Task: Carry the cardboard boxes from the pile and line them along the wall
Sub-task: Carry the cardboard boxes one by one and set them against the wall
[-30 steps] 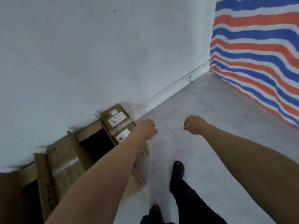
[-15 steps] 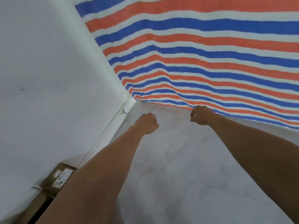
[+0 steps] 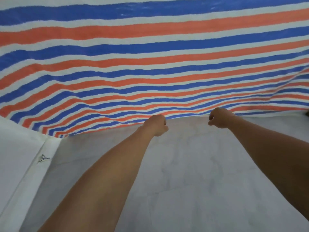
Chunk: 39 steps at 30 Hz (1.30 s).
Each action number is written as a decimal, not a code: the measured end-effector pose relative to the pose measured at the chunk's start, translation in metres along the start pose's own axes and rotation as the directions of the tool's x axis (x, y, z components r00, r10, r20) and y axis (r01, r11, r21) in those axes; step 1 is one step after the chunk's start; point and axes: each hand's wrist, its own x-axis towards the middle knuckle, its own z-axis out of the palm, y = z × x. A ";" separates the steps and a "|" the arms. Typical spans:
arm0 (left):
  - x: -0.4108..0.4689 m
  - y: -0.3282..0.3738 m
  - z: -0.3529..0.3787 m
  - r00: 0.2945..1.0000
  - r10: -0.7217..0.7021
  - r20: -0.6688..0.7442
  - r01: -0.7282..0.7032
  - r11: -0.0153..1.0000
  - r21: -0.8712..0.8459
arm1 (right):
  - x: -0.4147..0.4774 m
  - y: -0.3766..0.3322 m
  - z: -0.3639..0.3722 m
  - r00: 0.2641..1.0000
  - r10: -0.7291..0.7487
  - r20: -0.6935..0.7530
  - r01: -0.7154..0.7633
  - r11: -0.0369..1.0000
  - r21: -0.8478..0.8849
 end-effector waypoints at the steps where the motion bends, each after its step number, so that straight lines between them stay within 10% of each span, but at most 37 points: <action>1: 0.014 0.023 0.006 0.999 0.035 0.031 -0.035 0.999 0.006 | 0.001 0.028 -0.006 0.999 0.039 -0.011 -0.039 0.999 0.019; 21: 0.281 0.494 0.132 0.730 0.546 0.410 -0.637 0.761 0.121 | 0.024 0.491 -0.081 0.715 0.699 -0.005 -0.679 0.697 0.229; 39: 0.329 0.929 0.284 0.529 0.670 0.521 -0.777 0.629 -0.019 | -0.038 0.899 -0.154 0.508 0.861 0.013 -0.820 0.479 0.312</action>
